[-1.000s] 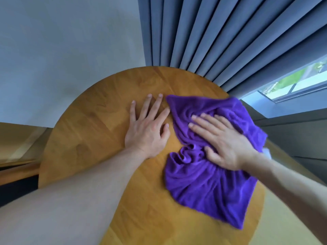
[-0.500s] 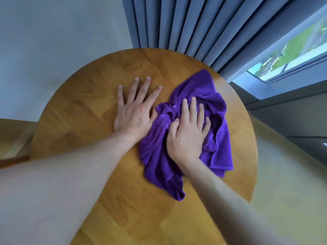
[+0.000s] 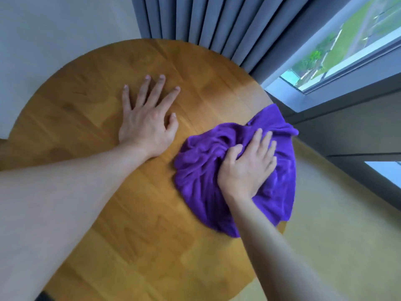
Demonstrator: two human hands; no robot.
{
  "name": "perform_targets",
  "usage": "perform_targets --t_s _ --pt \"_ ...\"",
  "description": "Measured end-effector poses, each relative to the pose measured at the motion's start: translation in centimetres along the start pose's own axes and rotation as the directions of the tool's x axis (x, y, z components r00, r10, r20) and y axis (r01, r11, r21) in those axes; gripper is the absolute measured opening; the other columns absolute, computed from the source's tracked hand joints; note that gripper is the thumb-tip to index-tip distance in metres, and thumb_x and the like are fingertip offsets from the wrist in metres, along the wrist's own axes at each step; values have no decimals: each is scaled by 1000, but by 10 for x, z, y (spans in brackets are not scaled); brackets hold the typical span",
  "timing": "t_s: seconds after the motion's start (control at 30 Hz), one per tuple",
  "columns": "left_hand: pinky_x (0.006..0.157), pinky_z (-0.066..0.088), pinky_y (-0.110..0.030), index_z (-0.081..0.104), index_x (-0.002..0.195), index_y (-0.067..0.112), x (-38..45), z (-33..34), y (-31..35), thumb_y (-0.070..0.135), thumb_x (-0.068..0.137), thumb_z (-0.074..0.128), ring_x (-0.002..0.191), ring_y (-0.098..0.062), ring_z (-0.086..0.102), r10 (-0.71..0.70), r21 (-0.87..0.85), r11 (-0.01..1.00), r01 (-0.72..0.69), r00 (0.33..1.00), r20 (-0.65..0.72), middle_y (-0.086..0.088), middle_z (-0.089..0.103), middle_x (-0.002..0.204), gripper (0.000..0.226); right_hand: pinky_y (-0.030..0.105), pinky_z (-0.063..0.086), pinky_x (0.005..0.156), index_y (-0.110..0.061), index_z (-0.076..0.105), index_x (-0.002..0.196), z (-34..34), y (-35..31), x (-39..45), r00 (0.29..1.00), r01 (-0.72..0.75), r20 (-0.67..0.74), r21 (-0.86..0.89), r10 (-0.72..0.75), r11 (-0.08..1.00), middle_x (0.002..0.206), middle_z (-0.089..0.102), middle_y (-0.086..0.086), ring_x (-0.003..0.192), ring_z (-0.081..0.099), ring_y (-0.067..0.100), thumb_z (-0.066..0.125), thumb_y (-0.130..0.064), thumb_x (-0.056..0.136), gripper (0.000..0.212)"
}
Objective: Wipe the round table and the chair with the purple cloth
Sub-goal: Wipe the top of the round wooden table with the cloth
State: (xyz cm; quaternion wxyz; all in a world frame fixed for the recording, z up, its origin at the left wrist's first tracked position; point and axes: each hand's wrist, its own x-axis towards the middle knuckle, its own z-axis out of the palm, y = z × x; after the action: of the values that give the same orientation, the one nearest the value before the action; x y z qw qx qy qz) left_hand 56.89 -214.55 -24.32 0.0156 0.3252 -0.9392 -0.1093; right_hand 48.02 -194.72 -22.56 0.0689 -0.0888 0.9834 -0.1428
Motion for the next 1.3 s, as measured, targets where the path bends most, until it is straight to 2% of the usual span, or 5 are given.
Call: perform_targets --t_s 0.3,0.6,0.93,1.17,1.3 --pt "124 3 -64 33 157 37 -2 -1 0 54 84 40 159 -25 11 11 -26 1000 -12 1000 -10 2 20 171 75 49 18 124 -17 36 158 -28 76 21 222 938 434 151 -873 313 168 25 3 156 18 25 50 -36 90 71" --pt "125 5 -63 37 156 26 -7 -3 5 49 84 42 157 -29 17 45 24 999 -45 998 -32 -7 26 169 76 45 12 125 -22 35 158 -7 38 7 987 163 4 -37 -163 986 168 24 -3 155 18 22 33 -41 92 69" --pt "126 13 -55 31 161 18 -60 7 64 38 86 41 158 -31 17 174 -5 985 -174 985 19 -9 20 171 79 50 8 125 -19 25 161 -9 44 1 923 381 116 -126 -368 916 171 13 4 157 9 25 28 -46 94 72" --pt "127 12 -52 40 156 17 -56 6 63 43 80 48 157 -28 18 144 -49 988 -144 990 -4 -7 23 170 81 47 14 126 -20 31 160 -34 94 62 217 963 403 60 -889 262 169 20 3 157 15 26 46 -45 91 75" --pt "127 11 -52 38 158 19 -57 5 64 40 82 48 158 -28 18 142 -50 989 -142 990 6 -7 23 170 79 51 24 122 -14 41 155 -36 99 63 596 795 219 -22 -773 607 165 32 7 152 29 31 45 -40 91 70"
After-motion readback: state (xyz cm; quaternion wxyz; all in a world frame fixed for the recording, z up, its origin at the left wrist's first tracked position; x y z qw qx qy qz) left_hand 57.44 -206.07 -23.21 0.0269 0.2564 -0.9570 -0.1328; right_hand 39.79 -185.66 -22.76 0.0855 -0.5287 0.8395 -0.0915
